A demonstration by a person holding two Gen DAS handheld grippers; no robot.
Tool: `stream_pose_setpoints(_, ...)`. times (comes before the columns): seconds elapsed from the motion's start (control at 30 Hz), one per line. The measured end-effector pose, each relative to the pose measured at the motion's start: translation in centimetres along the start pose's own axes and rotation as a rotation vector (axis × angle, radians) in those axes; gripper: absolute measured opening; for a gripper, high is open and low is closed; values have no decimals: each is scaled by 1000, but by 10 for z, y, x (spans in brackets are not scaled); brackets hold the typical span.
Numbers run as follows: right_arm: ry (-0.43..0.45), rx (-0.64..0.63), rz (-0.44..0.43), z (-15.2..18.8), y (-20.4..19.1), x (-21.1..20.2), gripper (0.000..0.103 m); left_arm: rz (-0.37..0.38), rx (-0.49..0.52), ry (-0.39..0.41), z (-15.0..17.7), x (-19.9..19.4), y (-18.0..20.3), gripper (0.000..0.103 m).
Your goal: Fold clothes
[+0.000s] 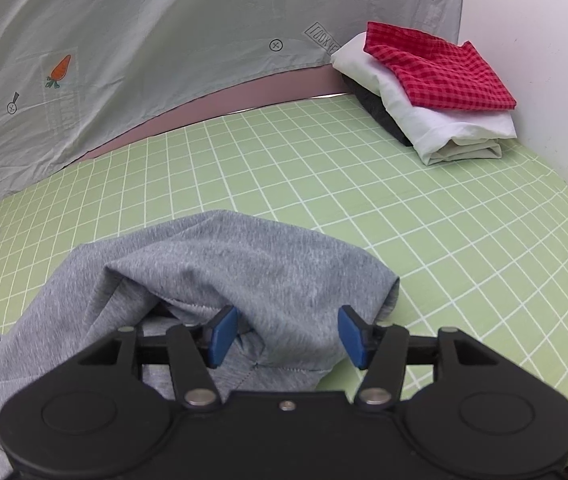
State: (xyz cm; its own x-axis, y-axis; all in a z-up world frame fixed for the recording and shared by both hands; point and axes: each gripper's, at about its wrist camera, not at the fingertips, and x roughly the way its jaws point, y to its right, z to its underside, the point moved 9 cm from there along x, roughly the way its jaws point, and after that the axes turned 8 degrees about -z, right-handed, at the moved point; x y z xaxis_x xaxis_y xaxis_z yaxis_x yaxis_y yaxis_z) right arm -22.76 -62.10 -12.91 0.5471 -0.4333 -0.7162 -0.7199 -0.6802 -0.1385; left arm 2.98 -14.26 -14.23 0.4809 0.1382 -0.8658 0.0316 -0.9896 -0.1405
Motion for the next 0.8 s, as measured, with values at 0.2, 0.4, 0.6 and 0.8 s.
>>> stream_pose_setpoints(0.2, 32, -22, -21, -25, -16, 10, 69, 98, 24, 9, -17, -1, 42, 52)
stream_pose_setpoints(0.4, 53, -35, -58, -55, -37, 28, 77, 139, 137, 0, -29, 11, 93, 59)
stream_pose_setpoints(0.6, -41, 25, -101, -57, -53, 73, 79, 135, 186, -88, -31, 48, 126, 59)
stream_pose_setpoints(0.8, -167, 119, -124, -40, -56, 105, 46, 122, 180, -141, -30, 65, 135, 4)
